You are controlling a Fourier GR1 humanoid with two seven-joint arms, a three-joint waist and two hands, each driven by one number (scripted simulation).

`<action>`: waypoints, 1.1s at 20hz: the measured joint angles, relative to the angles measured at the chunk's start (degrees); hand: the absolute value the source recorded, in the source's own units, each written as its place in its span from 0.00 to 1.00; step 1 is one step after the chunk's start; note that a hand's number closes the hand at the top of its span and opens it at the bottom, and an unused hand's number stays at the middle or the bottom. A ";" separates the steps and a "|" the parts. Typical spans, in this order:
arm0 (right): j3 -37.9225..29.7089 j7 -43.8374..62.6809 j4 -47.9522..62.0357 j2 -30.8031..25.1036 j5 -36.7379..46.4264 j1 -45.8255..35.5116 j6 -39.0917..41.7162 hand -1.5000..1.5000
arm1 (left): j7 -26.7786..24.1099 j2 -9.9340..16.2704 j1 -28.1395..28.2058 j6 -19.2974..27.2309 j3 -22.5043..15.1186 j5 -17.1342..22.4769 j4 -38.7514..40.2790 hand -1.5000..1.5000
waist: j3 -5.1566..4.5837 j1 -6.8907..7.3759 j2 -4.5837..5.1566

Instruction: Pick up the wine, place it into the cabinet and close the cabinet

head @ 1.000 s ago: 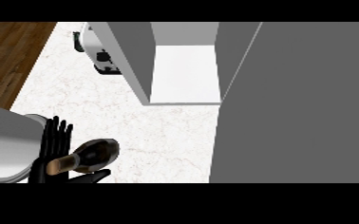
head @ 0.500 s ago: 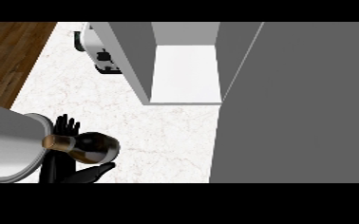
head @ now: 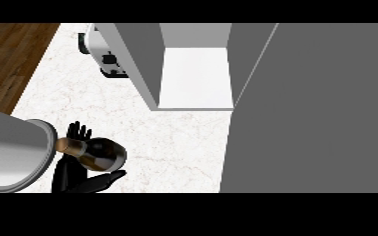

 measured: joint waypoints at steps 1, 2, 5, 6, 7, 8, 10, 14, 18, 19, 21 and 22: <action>-0.49 0.22 -0.09 -0.25 -0.04 -0.19 0.03 0.00 | -1.04 -0.28 -1.12 -0.22 0.29 -0.07 2.07 0.00 | 0.00 -0.09 0.01; 0.20 0.01 -0.15 0.03 0.02 0.27 -0.14 0.00 | -0.63 -0.14 -1.03 -0.31 0.53 0.25 1.44 0.00 | 0.00 -0.07 -0.01; -1.38 -0.41 -0.11 -0.61 -0.11 0.53 0.67 0.00 | -2.47 -1.07 -2.53 -0.66 1.03 0.46 3.84 0.00 | 0.00 -0.09 0.00; -1.82 -1.00 -0.10 -0.68 -0.21 1.08 1.15 0.00 | -2.68 -1.27 -3.03 -1.05 1.14 0.74 4.43 1.00 | 0.02 -0.10 0.00; -2.36 -0.56 -0.11 -0.85 -0.31 0.58 1.18 0.00 | -3.75 -1.31 -3.55 -2.03 1.40 1.00 5.96 1.00 | 0.03 -0.11 0.00; -1.93 0.09 -0.15 -0.65 -0.31 0.05 0.76 0.00 | -3.64 -1.33 -3.68 -2.71 1.21 1.22 5.78 1.00 | 0.02 -0.09 -0.01; -1.17 0.89 0.01 -0.32 -0.15 -0.76 0.19 0.00 | -3.76 -1.07 -4.28 -4.75 1.01 1.68 6.73 1.00 | 0.04 -0.07 -0.03; -2.01 1.76 0.17 -0.27 -0.17 -2.19 -0.16 0.00 | -4.10 -0.50 -5.04 -6.79 -0.28 0.51 7.55 1.00 | 0.03 0.00 -0.01; -1.10 0.77 0.29 0.31 0.09 -1.39 -0.05 0.00 | -7.16 0.75 -7.08 -6.64 -1.03 -2.84 10.17 1.00 | 0.07 -0.09 -0.05; -1.19 -0.37 0.23 0.31 0.06 -0.03 0.55 0.00 | -7.25 1.26 -6.53 -7.06 -1.40 -3.29 9.42 1.00 | 0.05 -0.09 -0.06; -1.68 -0.97 0.16 -0.09 -0.02 0.95 1.30 0.00 | -6.99 2.85 -7.57 -8.94 -1.37 -3.58 10.32 1.00 | 0.04 -0.14 -0.04; -1.72 -0.66 0.27 -0.04 0.03 0.39 1.13 0.00 | -6.90 3.94 -8.15 -10.46 -1.03 -3.30 10.73 1.00 | 0.04 -0.10 -0.02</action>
